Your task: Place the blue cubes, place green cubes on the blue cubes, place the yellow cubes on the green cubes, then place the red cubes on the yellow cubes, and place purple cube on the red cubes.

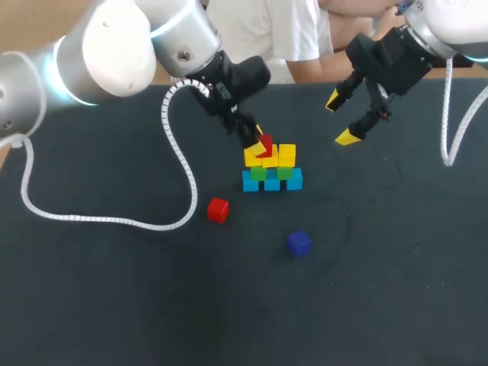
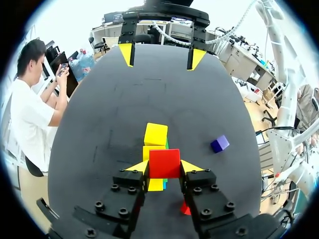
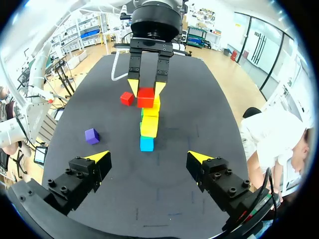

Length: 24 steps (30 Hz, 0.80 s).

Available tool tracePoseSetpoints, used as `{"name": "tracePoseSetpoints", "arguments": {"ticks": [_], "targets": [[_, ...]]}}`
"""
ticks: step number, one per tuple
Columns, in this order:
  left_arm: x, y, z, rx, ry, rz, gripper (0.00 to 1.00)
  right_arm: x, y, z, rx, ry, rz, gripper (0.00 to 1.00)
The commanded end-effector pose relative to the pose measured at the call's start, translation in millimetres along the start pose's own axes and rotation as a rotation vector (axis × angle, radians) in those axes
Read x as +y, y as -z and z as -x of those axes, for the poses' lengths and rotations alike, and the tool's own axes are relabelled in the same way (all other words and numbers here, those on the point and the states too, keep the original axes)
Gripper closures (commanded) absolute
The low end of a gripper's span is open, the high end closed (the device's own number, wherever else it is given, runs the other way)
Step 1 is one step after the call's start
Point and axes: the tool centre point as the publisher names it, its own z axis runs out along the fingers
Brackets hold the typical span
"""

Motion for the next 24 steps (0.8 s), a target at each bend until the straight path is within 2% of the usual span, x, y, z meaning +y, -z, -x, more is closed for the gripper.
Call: {"name": "tracePoseSetpoints", "arguments": {"ticks": [1,24], "targets": [[2.9,0,-0.4,0.002,-0.001,-0.001,1.00,0,0,0,-0.001,0.001,0.001,0.00],[14.1,-1,5.0,0.005,-0.014,-0.009,1.00,0,0,0,-0.001,0.001,0.001,0.00]]}}
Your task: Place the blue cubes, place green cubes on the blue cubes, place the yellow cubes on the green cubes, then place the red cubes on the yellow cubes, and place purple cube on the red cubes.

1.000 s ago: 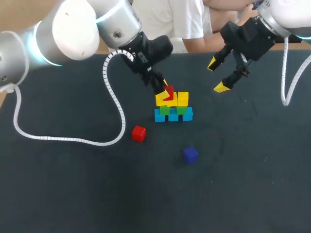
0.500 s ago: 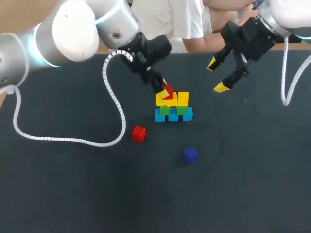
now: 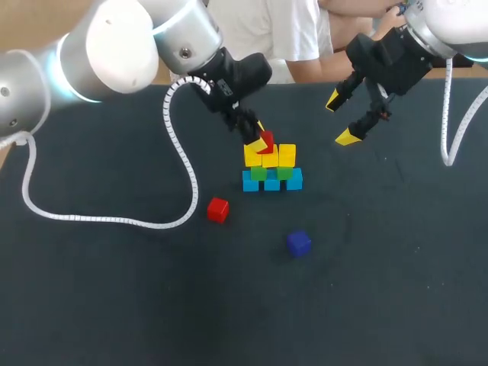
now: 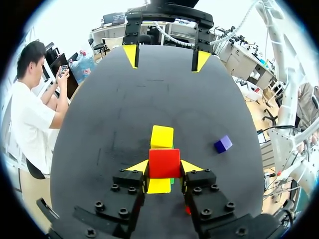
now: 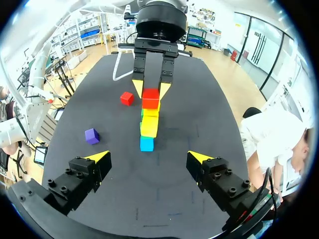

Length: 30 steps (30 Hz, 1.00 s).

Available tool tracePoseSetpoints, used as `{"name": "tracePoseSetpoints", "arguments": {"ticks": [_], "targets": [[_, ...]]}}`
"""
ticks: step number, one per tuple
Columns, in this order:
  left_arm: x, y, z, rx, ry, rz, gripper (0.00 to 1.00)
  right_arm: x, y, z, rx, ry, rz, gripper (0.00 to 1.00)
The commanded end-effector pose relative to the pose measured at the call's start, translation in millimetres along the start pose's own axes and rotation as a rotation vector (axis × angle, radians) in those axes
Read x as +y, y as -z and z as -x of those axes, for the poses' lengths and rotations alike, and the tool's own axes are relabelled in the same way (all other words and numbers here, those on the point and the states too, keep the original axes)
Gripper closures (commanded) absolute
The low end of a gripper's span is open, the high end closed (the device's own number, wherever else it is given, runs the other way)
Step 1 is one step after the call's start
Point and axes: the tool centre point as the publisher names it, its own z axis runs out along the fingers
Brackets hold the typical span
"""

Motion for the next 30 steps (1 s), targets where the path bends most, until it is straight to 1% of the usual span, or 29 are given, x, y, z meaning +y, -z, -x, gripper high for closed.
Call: {"name": "tracePoseSetpoints", "arguments": {"ticks": [1,17,30], "targets": [[5.3,-0.8,1.9,0.006,-0.001,-0.011,1.00,-0.3,-0.1,-0.1,-0.001,0.001,0.001,0.00],[0.6,0.9,-2.1,0.011,0.006,-0.011,1.00,-0.3,-0.1,-0.1,-0.001,0.001,0.001,0.00],[3.1,-1.0,-1.5,0.013,0.004,-0.016,1.00,-0.3,-0.1,-0.1,-0.001,0.001,0.001,0.00]]}}
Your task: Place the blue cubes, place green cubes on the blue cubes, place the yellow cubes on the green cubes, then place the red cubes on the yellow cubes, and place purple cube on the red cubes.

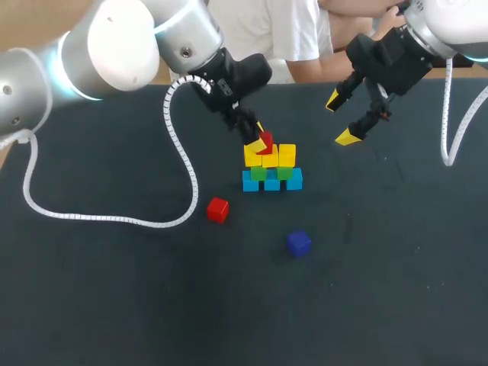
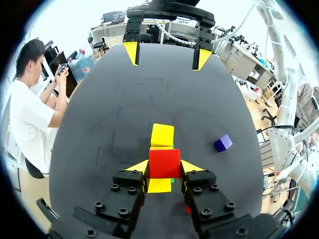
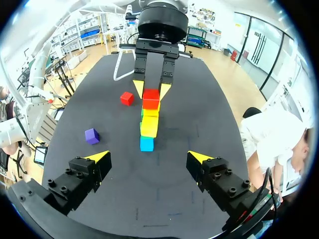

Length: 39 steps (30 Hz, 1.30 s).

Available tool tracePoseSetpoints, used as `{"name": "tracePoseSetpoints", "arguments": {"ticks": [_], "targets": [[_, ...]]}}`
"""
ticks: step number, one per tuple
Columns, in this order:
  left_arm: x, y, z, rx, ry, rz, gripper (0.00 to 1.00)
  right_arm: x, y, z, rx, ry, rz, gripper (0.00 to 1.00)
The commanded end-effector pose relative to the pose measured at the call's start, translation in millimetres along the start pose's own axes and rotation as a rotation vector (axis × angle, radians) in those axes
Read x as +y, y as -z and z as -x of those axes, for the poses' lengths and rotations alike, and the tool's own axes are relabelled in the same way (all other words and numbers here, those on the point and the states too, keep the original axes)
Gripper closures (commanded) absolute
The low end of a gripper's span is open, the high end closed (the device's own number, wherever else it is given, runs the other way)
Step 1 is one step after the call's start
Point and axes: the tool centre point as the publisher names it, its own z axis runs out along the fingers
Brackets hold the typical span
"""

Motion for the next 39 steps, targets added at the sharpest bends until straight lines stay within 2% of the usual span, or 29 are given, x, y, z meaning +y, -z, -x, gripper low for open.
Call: {"name": "tracePoseSetpoints", "arguments": {"ticks": [1,24,25,27,32,35,39], "targets": [[2.7,-0.1,0.6,0.003,0.001,-0.007,1.00,-0.3,-0.1,-0.1,-0.001,0.001,0.001,0.00],[5.4,-2.2,1.9,-0.001,-0.002,-0.007,1.00,-0.3,-0.1,-0.1,-0.001,0.001,0.001,0.00],[5.3,-2.2,1.7,-0.001,-0.002,-0.008,0.99,-0.3,-0.1,-0.1,-0.001,0.001,0.001,0.00],[5.0,-2.2,1.1,0.004,-0.006,-0.010,0.84,-0.3,-0.1,-0.1,-0.001,0.001,0.001,0.00],[5.4,-2.3,0.5,0.004,-0.005,-0.007,0.93,-0.3,-0.1,-0.1,-0.001,0.001,0.001,0.00],[6.3,-1.9,0.3,0.004,-0.006,-0.007,0.86,-0.3,-0.1,-0.1,-0.001,0.001,0.001,0.00],[7.8,-1.7,1.6,0.006,-0.011,-0.007,0.86,-0.3,-0.1,-0.1,-0.001,0.001,0.001,0.00]]}}
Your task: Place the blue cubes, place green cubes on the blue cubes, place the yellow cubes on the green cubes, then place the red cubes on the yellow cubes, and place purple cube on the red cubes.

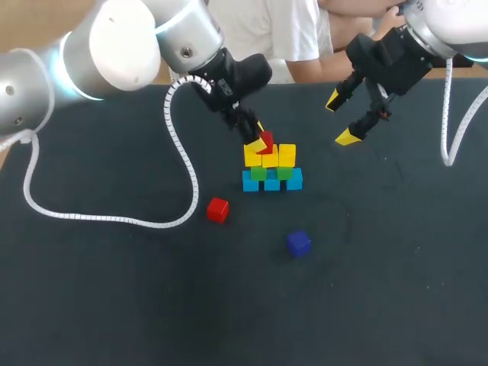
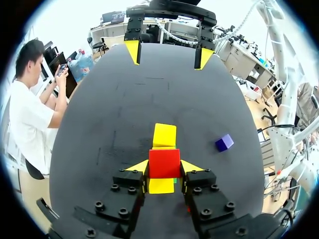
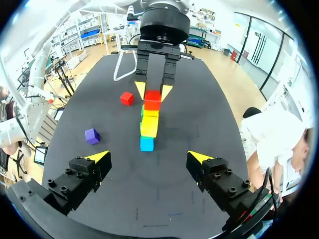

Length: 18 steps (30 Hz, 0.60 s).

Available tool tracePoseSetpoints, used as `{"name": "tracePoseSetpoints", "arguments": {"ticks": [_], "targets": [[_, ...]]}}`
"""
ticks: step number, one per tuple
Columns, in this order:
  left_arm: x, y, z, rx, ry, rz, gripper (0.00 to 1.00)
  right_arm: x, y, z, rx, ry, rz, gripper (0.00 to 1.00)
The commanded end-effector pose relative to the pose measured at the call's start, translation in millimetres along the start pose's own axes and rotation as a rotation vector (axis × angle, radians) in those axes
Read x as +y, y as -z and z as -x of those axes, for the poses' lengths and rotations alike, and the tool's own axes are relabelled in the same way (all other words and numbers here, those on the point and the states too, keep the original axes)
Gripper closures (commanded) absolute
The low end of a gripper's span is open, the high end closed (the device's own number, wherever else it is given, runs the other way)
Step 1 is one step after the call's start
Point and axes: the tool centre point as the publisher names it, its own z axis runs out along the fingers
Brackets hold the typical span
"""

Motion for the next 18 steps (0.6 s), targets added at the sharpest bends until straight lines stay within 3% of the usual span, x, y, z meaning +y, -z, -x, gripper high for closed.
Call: {"name": "tracePoseSetpoints", "arguments": {"ticks": [1,3,5,6,7,18], "targets": [[4.1,0,2.5,0.005,-0.003,-0.008,0.85,0,0,0,-0.001,0.001,0.001,0.00],[4.1,-1,3.2,0.001,-0.004,-0.014,0.55,0,0,0,-0.001,0.001,0.001,0.00],[3.9,-1,3.5,-0.001,-0.006,-0.013,0.16,0,0,0,-0.001,0.001,0.001,0.00],[3.4,-1,4.1,-0.001,-0.008,-0.013,0.05,0,0,0,-0.001,0.001,0.001,0.00],[3.1,-1,4.5,-0.001,-0.009,-0.014,0.00,0,0,0,-0.001,0.001,0.001,0.00],[-6.2,9,-1.0,-0.033,0.009,0.029,0.00,0,0,0,-0.001,0.001,0.001,0.00]]}}
